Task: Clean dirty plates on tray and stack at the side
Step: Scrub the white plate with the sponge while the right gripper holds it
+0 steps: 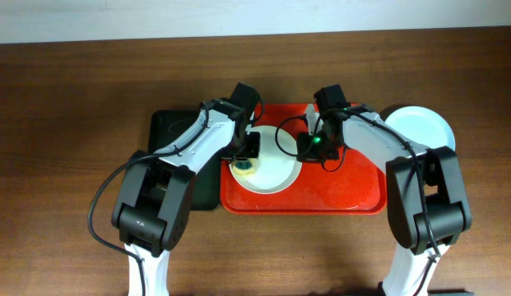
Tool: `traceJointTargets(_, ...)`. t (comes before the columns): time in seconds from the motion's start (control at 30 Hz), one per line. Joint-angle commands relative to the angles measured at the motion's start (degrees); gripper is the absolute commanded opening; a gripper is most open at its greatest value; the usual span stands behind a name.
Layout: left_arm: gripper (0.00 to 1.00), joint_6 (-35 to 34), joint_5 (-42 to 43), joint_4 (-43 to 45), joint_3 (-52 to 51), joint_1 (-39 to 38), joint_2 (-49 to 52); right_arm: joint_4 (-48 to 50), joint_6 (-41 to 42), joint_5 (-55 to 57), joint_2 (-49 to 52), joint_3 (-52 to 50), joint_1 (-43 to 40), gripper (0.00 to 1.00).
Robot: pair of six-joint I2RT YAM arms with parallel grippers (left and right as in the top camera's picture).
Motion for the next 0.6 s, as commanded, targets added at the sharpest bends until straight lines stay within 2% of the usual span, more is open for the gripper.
traceJointTargets(0.0,0.00,0.4,5.1,1.2,-0.1,-0.3,3.3,0.3,-0.3,-1.4,1.0,-0.7,0.2,0.04)
traceJointTargets(0.1,0.00,4.5,13.1,2.3,-0.1,-0.3,3.3,0.3,-0.3,-1.4,1.0,-0.7,0.2,0.04)
traceJointTargets(0.23,0.00,5.7,16.8,1.2,1.4,0.8,2.2,0.3,-0.3,-1.4,1.0,-0.7,0.2,0.04)
traceJointTargets(0.43,0.00,5.7,16.4,-1.6,6.6,4.7,-6.7,0.3,-0.3,-1.4,1.0,-0.7,0.2,0.04)
traceJointTargets(0.57,0.00,5.7,9.9,-3.3,6.6,4.5,-10.0,0.3,-0.3,-1.4,1.0,-0.7,0.2,0.04)
